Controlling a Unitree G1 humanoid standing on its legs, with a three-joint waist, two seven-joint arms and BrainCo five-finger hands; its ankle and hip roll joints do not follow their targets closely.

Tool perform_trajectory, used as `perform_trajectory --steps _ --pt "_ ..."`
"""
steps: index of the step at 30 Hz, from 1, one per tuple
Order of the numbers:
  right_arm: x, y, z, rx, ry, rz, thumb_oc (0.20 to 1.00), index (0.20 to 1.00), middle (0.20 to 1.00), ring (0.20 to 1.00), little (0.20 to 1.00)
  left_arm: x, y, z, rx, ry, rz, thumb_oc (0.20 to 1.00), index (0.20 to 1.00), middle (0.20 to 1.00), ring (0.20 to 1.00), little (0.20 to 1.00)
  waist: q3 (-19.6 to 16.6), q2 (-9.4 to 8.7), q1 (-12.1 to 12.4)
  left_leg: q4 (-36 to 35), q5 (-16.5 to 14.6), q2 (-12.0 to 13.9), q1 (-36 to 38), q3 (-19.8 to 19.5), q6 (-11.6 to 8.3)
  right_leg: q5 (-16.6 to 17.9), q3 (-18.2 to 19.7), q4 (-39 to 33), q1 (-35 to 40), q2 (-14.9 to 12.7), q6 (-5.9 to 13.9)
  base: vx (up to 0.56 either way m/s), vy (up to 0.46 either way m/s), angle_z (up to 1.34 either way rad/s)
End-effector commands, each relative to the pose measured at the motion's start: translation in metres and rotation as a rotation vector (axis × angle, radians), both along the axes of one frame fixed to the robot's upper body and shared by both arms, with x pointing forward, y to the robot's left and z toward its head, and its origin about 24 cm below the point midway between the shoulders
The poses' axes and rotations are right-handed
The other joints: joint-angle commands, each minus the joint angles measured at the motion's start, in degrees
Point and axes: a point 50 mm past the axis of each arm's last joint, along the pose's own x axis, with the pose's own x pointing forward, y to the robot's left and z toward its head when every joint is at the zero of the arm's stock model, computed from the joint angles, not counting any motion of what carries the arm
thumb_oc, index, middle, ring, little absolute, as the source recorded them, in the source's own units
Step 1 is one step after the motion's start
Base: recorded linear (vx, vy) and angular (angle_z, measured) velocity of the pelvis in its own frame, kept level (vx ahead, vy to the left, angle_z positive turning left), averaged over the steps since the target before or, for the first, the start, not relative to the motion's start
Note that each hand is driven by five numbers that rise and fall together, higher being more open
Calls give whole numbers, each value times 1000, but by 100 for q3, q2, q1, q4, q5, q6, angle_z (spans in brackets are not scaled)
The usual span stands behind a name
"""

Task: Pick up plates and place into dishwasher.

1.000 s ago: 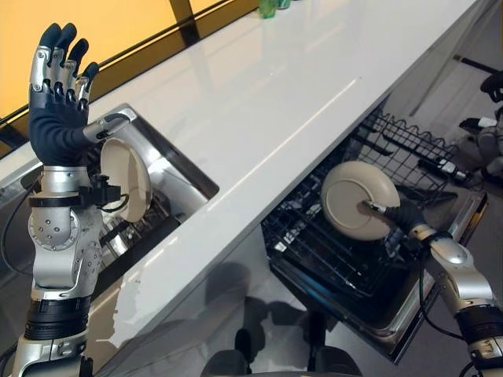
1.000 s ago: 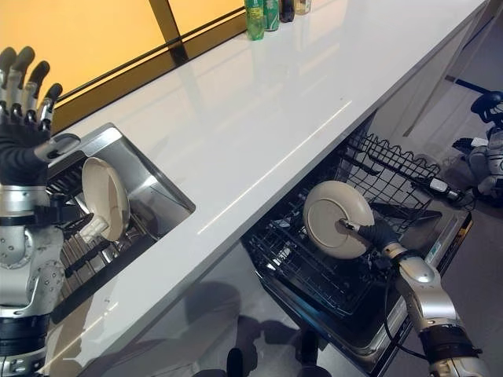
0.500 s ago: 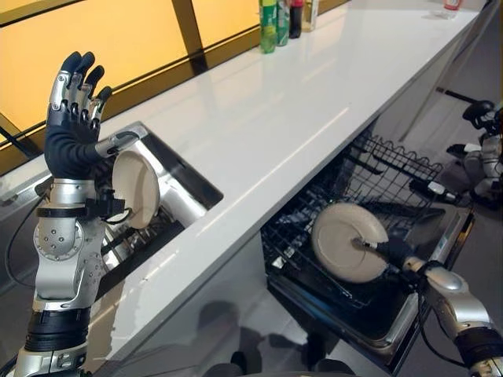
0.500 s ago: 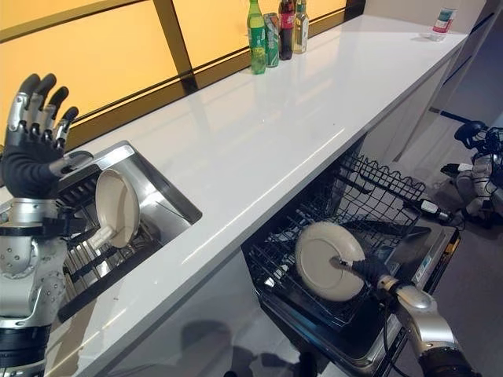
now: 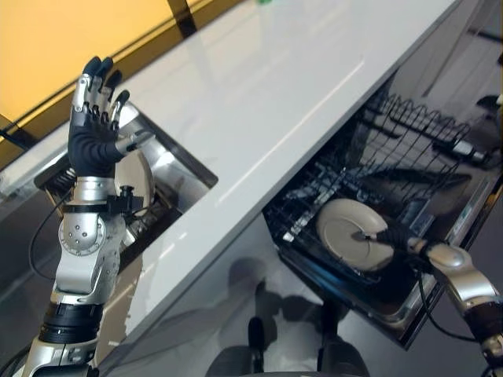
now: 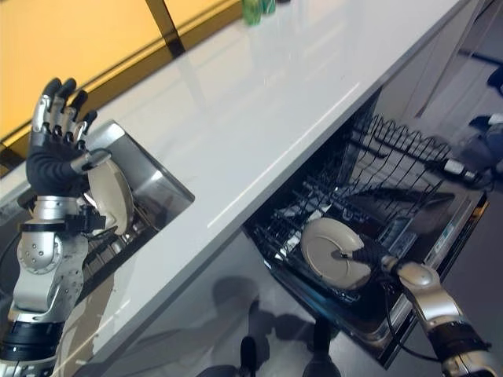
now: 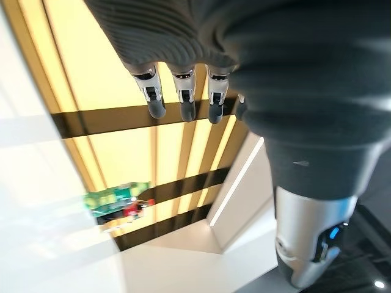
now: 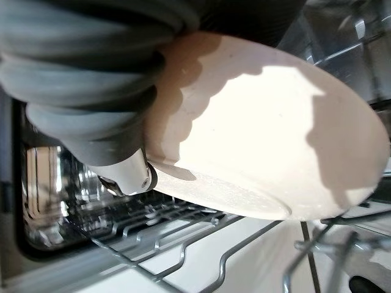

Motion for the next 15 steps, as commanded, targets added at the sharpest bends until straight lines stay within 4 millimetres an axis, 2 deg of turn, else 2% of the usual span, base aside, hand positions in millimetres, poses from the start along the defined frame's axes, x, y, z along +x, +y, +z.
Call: perform_trajectory --steps 1,4,12,13,14,15 --pt "15 36 10 -5 -29 159 200 200 200 200 200 0 -3 31 35 -145 21 1000 1000 1000 1000 1000 221 -414 111 119 101 -98 -508 -303 -109 -755 -77 607 86 -465 314 0 0 0" --pt "14 43 6 -7 -8 189 200 200 200 200 200 1 -5 34 36 -151 20 1000 1000 1000 1000 1000 253 -421 141 100 125 -129 -532 -316 -86 -751 -112 634 50 -469 307 0 0 0" --pt "8 46 -7 4 36 200 200 200 200 200 200 -1 -4 34 42 -154 16 1000 1000 1000 1000 1000 194 -440 186 28 152 -171 -430 -364 -78 -761 -197 622 142 -447 295 1 -3 9" --pt "7 46 -8 7 37 191 241 241 241 241 241 -1 -4 33 41 -153 16 1000 1000 1000 1000 1000 177 -445 188 14 155 -168 -404 -363 -82 -759 -204 610 167 -441 293 2 -11 16" --pt "7 45 -9 13 38 181 592 592 592 592 592 -1 -4 33 40 -151 14 1000 1000 1000 1000 1000 165 -449 187 2 156 -167 -371 -363 -83 -762 -209 604 195 -436 290 1 -14 12" --pt "6 45 -10 17 38 176 893 893 893 893 893 -2 -4 32 40 -148 13 1000 1000 1000 1000 1000 147 -455 188 -13 155 -162 -338 -362 -83 -767 -214 597 225 -430 288 1 -22 7"
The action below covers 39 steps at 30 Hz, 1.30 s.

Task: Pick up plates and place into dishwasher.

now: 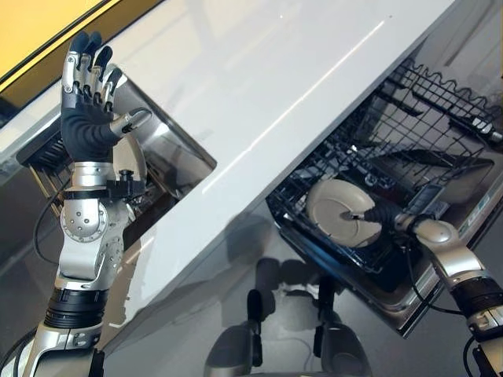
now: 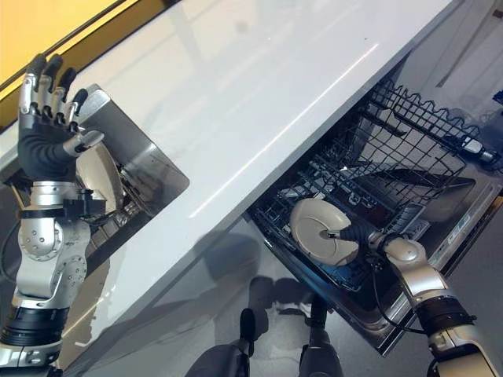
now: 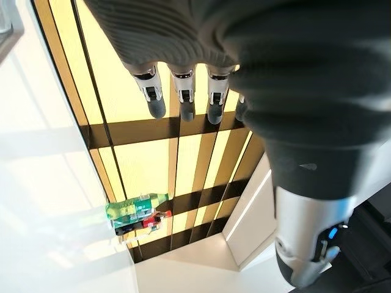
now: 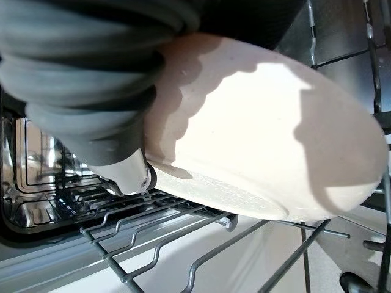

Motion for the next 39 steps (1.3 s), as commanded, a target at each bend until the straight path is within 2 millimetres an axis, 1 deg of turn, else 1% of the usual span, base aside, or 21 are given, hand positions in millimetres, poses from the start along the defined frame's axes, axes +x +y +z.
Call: perform_trajectory --steps 1,7,9,13,16,21,24,26,28,32,33,35,36,39 --pt "-9 30 -23 43 72 117 1000 1000 1000 1000 1000 -6 1 19 56 -97 9 1000 1000 1000 1000 1000 -150 -390 159 -9 115 -180 -267 -162 -55 -741 -7 589 183 -430 289 5 -40 4" --pt "-16 22 -30 85 65 61 1000 1000 1000 1000 1000 -8 4 13 68 -76 -2 1000 1000 1000 1000 1000 -337 -462 150 -66 106 -125 -66 -139 -85 -755 -63 540 379 -383 279 13 -48 5" --pt "-17 19 -29 113 49 39 1000 1000 1000 1000 1000 -8 5 11 69 -67 -4 1000 1000 1000 1000 1000 -404 -476 143 -91 97 -100 15 -133 -95 -765 -71 519 454 -362 274 19 -43 3" --pt "-22 13 -23 186 -22 -31 1000 1000 1000 1000 1000 -10 9 5 77 -46 -3 1000 1000 1000 1000 1000 -598 -517 114 -132 74 -60 190 -120 -108 -798 -107 488 621 -332 278 38 -47 -1" --pt "-29 7 -17 202 -82 -70 1000 1000 1000 1000 1000 -14 13 -1 83 -29 -1 1000 1000 1000 1000 1000 -779 -546 80 -164 46 -21 329 -93 -118 -832 -135 463 743 -302 289 49 -57 1" --pt "-37 -4 -1 229 -184 -136 1000 1000 1000 1000 1000 -20 23 -9 83 2 17 1000 1000 1000 1000 1000 -1051 -567 14 -202 -12 77 553 -50 -137 -922 -165 447 948 -225 273 27 -51 -1" --pt "-41 -6 4 237 -233 -165 1000 1000 1000 1000 1000 -23 28 -17 103 26 51 1000 1000 1000 1000 1000 -1229 -574 2 -232 -46 133 668 -26 -145 -979 -179 433 1062 -180 264 11 -45 1" --pt "-42 -6 8 251 -263 -174 1000 1000 1000 1000 1000 -24 30 -21 168 41 128 1000 1000 1000 1000 1000 -1325 -587 -1 -250 -63 172 734 -6 -149 -1023 -188 420 1145 -150 252 -26 -59 0" --pt "-45 -6 12 260 -280 -171 1000 1000 1000 1000 1000 -24 36 -23 152 67 138 1000 1000 1000 1000 1000 -1397 -612 -7 -251 -81 193 773 -8 -149 -1050 -200 400 1208 -121 245 -44 -58 0" --pt "-48 -5 16 253 -304 -152 1000 1000 1000 1000 1000 -26 45 -35 136 118 186 1000 1000 1000 1000 1000 -1532 -637 -19 -251 -113 259 867 -7 -161 -1145 -197 425 1336 -23 198 -47 -43 0" --pt "-48 -4 18 252 -311 -148 1000 1000 1000 1000 1000 -26 46 -37 149 123 211 1000 1000 1000 1000 1000 -1546 -637 -20 -251 -55 280 856 -7 -165 -1126 -200 453 1329 0 176 -76 -37 -1" --pt "-47 -4 23 269 -328 -142 1000 1000 1000 1000 1000 -26 51 -40 241 135 323 1000 1000 1000 1000 1000 -1597 -629 -12 -251 -25 338 897 -30 -195 -1215 -197 543 1373 72 126 -67 -38 0" --pt "-46 -4 24 270 -331 -140 1000 1000 1000 1000 1000 -26 52 -40 309 130 394 1000 1000 1000 1000 1000 -1610 -624 -6 -251 -16 356 914 -43 -209 -1260 -192 596 1380 95 102 -41 -26 1" --pt "-46 -9 30 275 -333 -141 1000 1000 1000 1000 1000 -25 64 -42 531 143 573 1000 1000 1000 1000 1000 -1606 -623 39 -143 17 375 980 -146 -265 -1359 -176 745 1385 128 16 -23 -8 1"
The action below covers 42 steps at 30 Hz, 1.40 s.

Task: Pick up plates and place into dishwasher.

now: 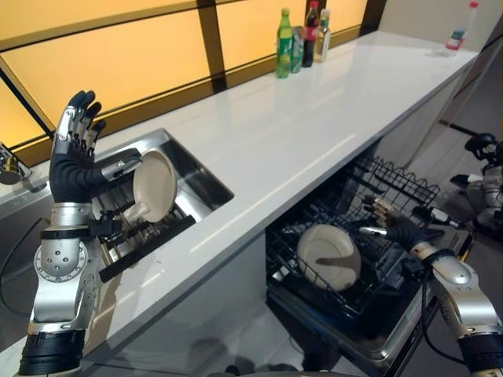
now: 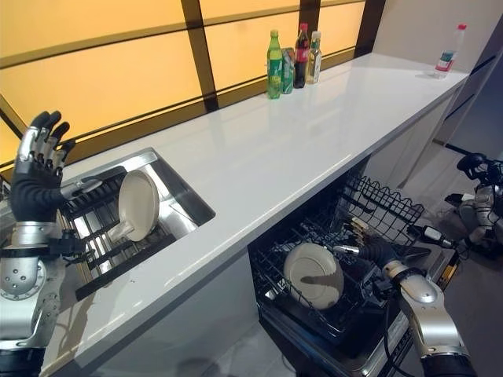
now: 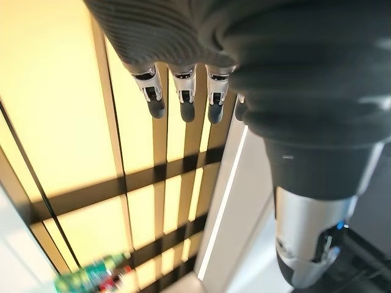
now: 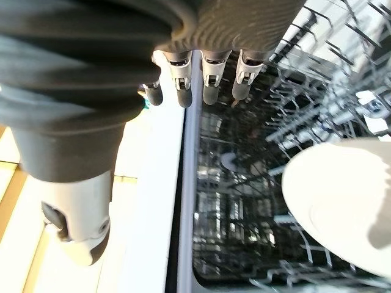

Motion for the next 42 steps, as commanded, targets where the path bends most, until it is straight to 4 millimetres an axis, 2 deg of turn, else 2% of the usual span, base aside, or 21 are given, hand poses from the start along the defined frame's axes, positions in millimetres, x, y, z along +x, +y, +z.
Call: perform_trajectory --steps 1,2,3,6,10,13,18,24,29,38,42 --pt "6 1 42 18 -180 54 1000 1000 1000 1000 1000 -2 20 13 337 -42 209 1000 1000 1000 1000 1000 -117 -138 -31 335 1 130 -87 -199 -241 -1130 -84 776 389 -88 74 33 9 -2" --pt "6 -3 43 22 -174 56 1000 1000 1000 1000 1000 -4 26 10 458 -21 264 1000 1000 1000 1000 1000 -86 -157 18 608 -95 91 -175 -370 -259 -1130 -37 825 381 -108 44 66 30 -4" --pt "5 -5 44 22 -168 58 1000 1000 1000 1000 1000 -6 32 8 509 4 278 1000 1000 1000 1000 1000 -62 -157 50 740 -150 66 -231 -511 -257 -1135 19 864 380 -121 35 81 96 -8" --pt "3 -8 45 18 -160 58 1000 1000 1000 1000 1000 -11 40 7 592 38 314 1000 1000 1000 1000 1000 -84 -81 102 469 -45 106 -208 -737 -240 -1177 153 917 361 -130 44 125 181 -18" --pt "-4 -15 43 31 -151 34 1000 1000 1000 1000 1000 -14 48 10 788 59 373 1000 1000 1000 1000 1000 -136 30 -25 296 16 144 -151 -510 -224 -1255 148 1082 325 -253 145 176 237 -13" --pt "-8 -22 44 47 -145 19 1000 1000 1000 1000 1000 -8 50 19 893 63 363 1000 1000 1000 1000 1000 -126 39 -114 324 -83 8 -150 -447 -156 -1264 142 1234 243 -423 259 187 225 0" --pt "-14 -23 37 50 -93 36 1000 1000 1000 1000 1000 -11 51 15 1054 57 370 1000 1000 1000 1000 1000 -120 37 -189 391 -269 -253 -103 -398 48 -1147 246 1309 99 -727 485 217 230 -3" --pt "-14 -29 37 45 -59 35 1000 1000 1000 1000 1000 -6 53 19 1116 5 426 1000 1000 1000 1000 1000 33 -13 -259 584 -387 -391 -219 -242 202 -1024 386 1397 -107 -924 663 143 152 -10" --pt "-10 -33 46 64 -89 23 1000 1000 1000 1000 1000 3 54 21 1170 -17 458 1000 1000 1000 1000 1000 292 -80 -293 846 -438 -436 -579 -146 272 -897 491 1437 -414 -1024 780 22 53 -8" --pt "11 -22 69 46 -206 52 1000 1000 1000 1000 1000 31 44 41 1247 -78 511 1000 1000 1000 1000 1000 1043 -74 -339 1243 -375 -531 -1534 -74 309 -716 696 1516 -1123 -1108 820 -138 73 -9" --pt "16 -17 75 39 -241 62 1000 1000 1000 1000 1000 39 41 44 1310 -80 526 1000 1000 1000 1000 1000 1243 -76 -324 1367 -324 -569 -1843 -67 328 -663 740 1593 -1390 -1125 807 -84 68 -5"
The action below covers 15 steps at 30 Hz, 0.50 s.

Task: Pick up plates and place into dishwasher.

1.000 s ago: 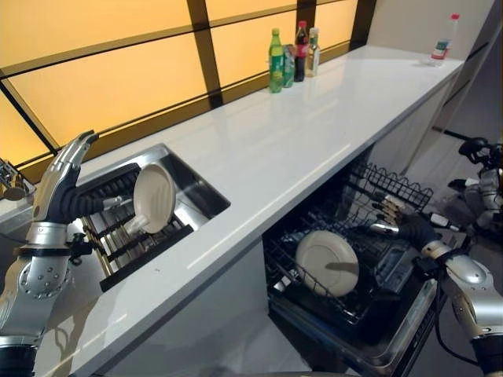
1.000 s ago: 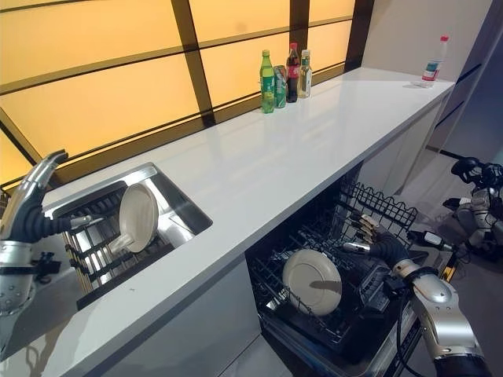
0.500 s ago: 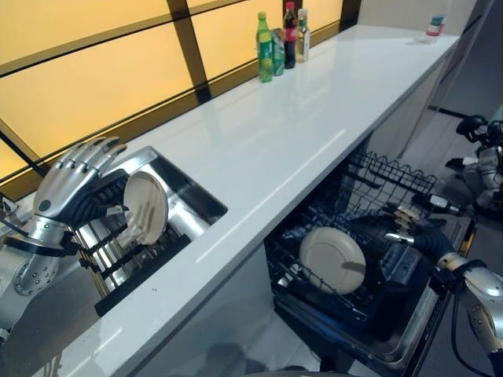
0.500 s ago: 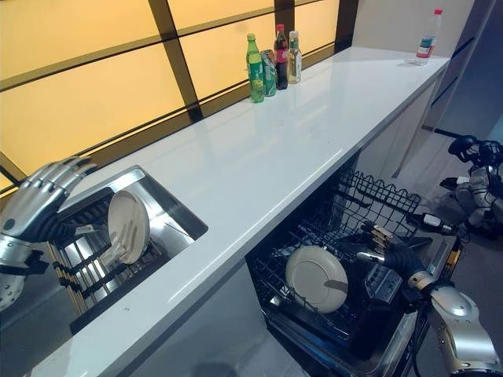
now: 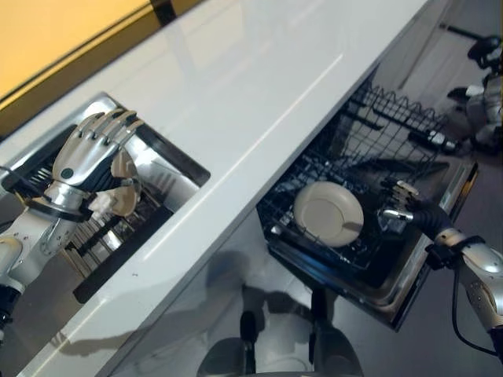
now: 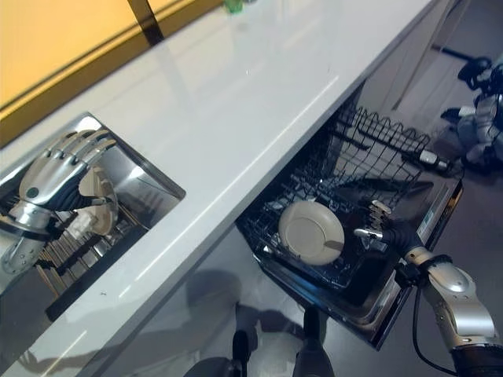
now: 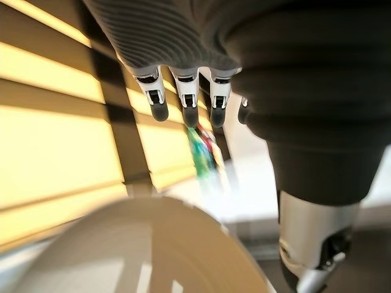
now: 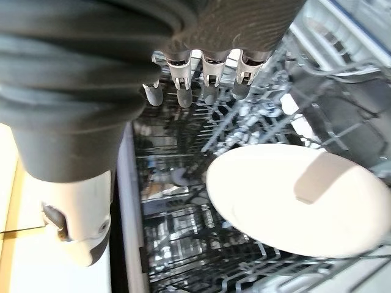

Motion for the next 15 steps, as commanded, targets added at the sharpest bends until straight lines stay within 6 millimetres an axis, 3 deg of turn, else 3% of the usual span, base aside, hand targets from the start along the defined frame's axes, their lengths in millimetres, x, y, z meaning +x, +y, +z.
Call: perform_trajectory --steps 1,6,15 --pt "8 2 35 -37 -156 31 1000 1000 1000 1000 1000 1 16 30 86 -106 82 1000 1000 1000 1000 1000 -84 -148 -22 565 -44 -36 -717 -257 85 -826 -31 1077 43 -690 524 -73 72 -9" --pt "15 7 41 -47 -183 43 1000 1000 1000 1000 1000 7 15 34 94 -151 83 1000 1000 1000 1000 1000 47 -157 4 649 -25 -66 -931 -244 93 -781 -32 1109 -159 -701 487 -54 61 -2" --pt "24 13 52 -78 -209 47 1000 1000 1000 1000 1000 16 22 30 143 -60 141 1000 1000 1000 1000 1000 197 -96 -13 649 37 -77 -1117 -214 89 -738 19 1215 -461 -668 425 -36 63 0"
